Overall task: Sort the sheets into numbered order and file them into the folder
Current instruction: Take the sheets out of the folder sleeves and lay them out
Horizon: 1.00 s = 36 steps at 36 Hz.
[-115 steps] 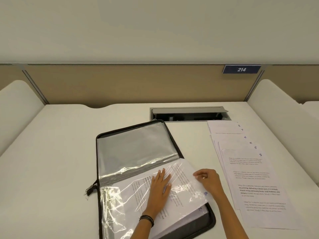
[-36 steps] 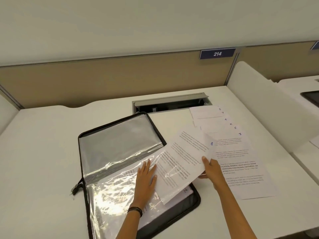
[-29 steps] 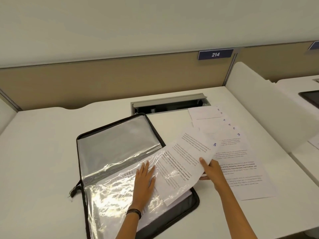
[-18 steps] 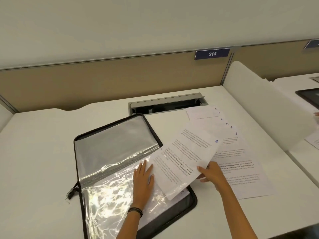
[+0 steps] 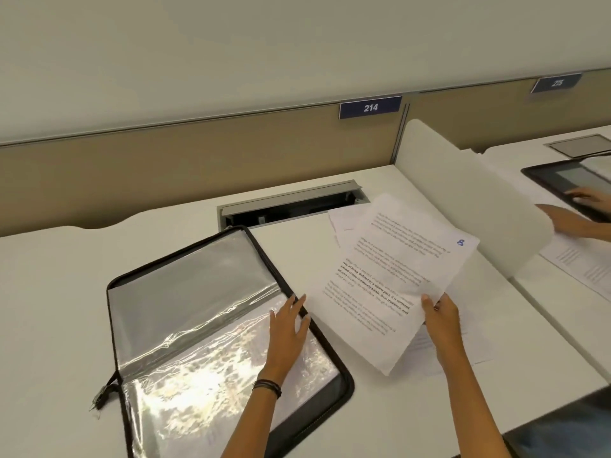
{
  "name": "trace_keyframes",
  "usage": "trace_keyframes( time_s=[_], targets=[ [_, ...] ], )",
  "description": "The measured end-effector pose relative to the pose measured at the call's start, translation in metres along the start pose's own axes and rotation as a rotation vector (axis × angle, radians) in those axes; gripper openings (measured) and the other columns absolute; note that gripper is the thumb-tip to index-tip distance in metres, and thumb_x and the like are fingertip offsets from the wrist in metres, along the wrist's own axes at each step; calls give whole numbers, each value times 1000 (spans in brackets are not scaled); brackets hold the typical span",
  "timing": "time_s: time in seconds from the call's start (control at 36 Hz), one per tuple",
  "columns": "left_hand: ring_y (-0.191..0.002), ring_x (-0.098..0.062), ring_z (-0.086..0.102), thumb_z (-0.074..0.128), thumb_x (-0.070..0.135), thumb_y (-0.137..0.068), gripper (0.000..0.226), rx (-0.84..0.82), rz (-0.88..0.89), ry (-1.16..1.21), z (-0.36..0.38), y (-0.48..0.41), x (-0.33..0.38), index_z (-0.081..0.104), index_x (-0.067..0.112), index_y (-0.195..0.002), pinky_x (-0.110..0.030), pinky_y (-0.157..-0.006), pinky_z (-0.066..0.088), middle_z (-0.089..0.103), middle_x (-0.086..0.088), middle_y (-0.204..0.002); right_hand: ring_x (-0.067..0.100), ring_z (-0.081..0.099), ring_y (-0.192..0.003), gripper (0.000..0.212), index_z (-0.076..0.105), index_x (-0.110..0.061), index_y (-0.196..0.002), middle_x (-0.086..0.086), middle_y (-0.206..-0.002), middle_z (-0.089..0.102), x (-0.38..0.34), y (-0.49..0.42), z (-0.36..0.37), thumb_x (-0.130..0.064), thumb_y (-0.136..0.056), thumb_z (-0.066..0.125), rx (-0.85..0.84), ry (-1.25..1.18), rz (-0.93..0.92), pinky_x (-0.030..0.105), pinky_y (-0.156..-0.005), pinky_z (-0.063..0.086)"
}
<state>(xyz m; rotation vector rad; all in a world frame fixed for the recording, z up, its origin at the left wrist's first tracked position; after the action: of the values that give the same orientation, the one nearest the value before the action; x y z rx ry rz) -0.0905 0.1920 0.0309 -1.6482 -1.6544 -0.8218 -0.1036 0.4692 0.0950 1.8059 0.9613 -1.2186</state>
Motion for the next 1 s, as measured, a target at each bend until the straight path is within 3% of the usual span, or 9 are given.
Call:
trace_keyframes(
  time_s=[0.08,0.14,0.22,0.31,0.47,0.64,0.72,0.89,1.0],
  targets=[
    [-141,-11,26,42,35,-100,51,-87,-68,192,8,-2,17,31,22,-147,-35,-119,14,29,3,-153,22,55,-103,27,54,-7,-124,7,-112,60,1,2,-11,-10,-99,44,-65,-2,6,34,-86,44],
    [-135,-10,34,42,37,-99,54,-161,-119,271,14,-2,26,27,21,-149,-28,-113,26,31,4,-152,22,57,-103,27,55,-10,-124,5,-110,61,6,1,-18,-12,-99,43,-105,13,24,34,-85,45],
    [-120,-11,49,43,35,-100,53,-269,-170,344,22,-2,39,24,25,-148,-31,-102,43,40,2,-145,24,61,-100,23,58,-12,-117,6,-106,65,15,-2,-29,-15,-99,43,-143,51,44,37,-84,50],
    [-107,-9,62,45,28,-100,37,-358,-105,444,32,1,50,38,34,-135,-27,-89,52,56,8,-129,25,62,-99,18,59,-17,-109,6,-103,66,22,-3,-39,-15,-99,44,-165,83,70,41,-88,50],
    [-89,-9,67,55,16,-96,32,-406,-135,347,55,-3,53,58,18,-128,-18,-73,53,71,1,-102,24,62,-101,19,58,-16,-112,5,-109,65,36,-9,-59,-19,-100,44,-137,89,110,42,-91,50],
    [-51,1,53,57,8,-93,28,-391,-194,308,76,-8,55,62,11,-121,-18,-48,43,71,-8,-81,25,62,-99,21,58,-15,-115,9,-107,66,49,-18,-76,-19,-99,45,-80,114,144,45,-92,49],
    [-51,-2,55,56,4,-93,25,-349,-218,367,86,-9,59,64,6,-116,-19,-47,44,65,0,-69,24,54,-104,30,52,-13,-128,12,-116,59,49,-21,-81,-15,-99,45,-27,147,126,36,-91,44],
    [-52,-5,59,55,3,-94,22,-285,-257,414,104,-14,71,63,2,-114,-21,-52,51,65,-6,-71,29,50,-117,41,45,-8,-136,16,-131,51,47,-26,-83,-7,-95,50,23,251,37,33,-96,39],
    [-50,-5,58,53,1,-94,20,-287,-256,425,115,-15,82,64,12,-106,-21,-54,52,62,-3,-65,27,43,-128,41,46,-8,-135,14,-139,44,49,-26,-78,-7,-94,52,-65,332,-41,33,-104,34]
  ],
)
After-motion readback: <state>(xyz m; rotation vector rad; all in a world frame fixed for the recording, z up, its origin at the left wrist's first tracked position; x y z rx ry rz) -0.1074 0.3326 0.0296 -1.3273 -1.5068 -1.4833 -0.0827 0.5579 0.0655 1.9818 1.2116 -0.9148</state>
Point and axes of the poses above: each hand's wrist, its own y-axis away from the middle knuckle, its own z-axis out of the palm, x = y × z, the point moved 1 cm from there along -y, towards the middle knuckle
